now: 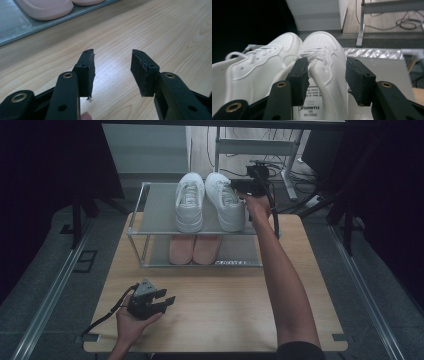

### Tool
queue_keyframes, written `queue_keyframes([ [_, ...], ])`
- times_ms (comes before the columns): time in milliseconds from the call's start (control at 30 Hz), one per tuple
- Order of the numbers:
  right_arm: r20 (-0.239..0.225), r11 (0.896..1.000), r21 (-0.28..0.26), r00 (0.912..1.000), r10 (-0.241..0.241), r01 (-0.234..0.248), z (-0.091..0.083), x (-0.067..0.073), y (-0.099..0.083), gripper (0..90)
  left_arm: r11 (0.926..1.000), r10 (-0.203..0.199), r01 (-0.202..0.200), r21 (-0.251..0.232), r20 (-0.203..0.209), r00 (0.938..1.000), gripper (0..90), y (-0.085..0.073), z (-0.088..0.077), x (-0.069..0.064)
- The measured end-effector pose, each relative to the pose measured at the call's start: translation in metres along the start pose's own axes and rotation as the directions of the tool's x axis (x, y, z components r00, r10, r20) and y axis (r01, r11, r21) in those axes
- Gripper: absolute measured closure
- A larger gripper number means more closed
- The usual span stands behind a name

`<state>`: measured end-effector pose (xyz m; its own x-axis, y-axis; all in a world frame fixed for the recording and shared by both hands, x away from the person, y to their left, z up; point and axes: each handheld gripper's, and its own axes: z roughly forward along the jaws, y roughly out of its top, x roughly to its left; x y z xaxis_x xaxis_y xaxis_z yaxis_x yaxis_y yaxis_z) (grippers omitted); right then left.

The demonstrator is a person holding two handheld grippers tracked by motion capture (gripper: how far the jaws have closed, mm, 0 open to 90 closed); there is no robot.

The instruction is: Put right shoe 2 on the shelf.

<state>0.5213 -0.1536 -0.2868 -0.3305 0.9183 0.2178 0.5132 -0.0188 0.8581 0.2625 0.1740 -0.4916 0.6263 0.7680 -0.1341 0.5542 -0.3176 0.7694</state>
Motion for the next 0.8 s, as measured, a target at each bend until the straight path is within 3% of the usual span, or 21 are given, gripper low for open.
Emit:
queue_keyframes([
  [200, -0.024, 0.997, -0.038, 0.9977, -0.063, 0.062, -0.035, -0.008, -0.009, 62.5, 1.0, -0.008, 0.008, -0.004, -0.001, 1.0, 54.7, 0.0, -0.001, -0.001],
  [300, -0.023, 0.996, -0.011, 0.9955, -0.092, 0.091, -0.043, -0.015, -0.019, 66.6, 1.0, -0.009, 0.009, -0.004, 0.002, 1.0, 54.8, 0.0, 0.0, -0.001],
  [567, 0.006, 0.985, 0.1, 0.9896, -0.144, 0.142, -0.037, -0.032, -0.047, 77.7, 1.0, -0.005, 0.005, 0.005, 0.0, 1.0, 54.7, 0.0, 0.0, -0.001],
  [800, 0.011, 0.968, 0.157, 0.9798, -0.199, 0.195, -0.027, -0.028, -0.065, 89.8, 1.0, -0.003, 0.003, 0.005, -0.001, 1.0, 54.7, 0.0, 0.0, -0.002],
])
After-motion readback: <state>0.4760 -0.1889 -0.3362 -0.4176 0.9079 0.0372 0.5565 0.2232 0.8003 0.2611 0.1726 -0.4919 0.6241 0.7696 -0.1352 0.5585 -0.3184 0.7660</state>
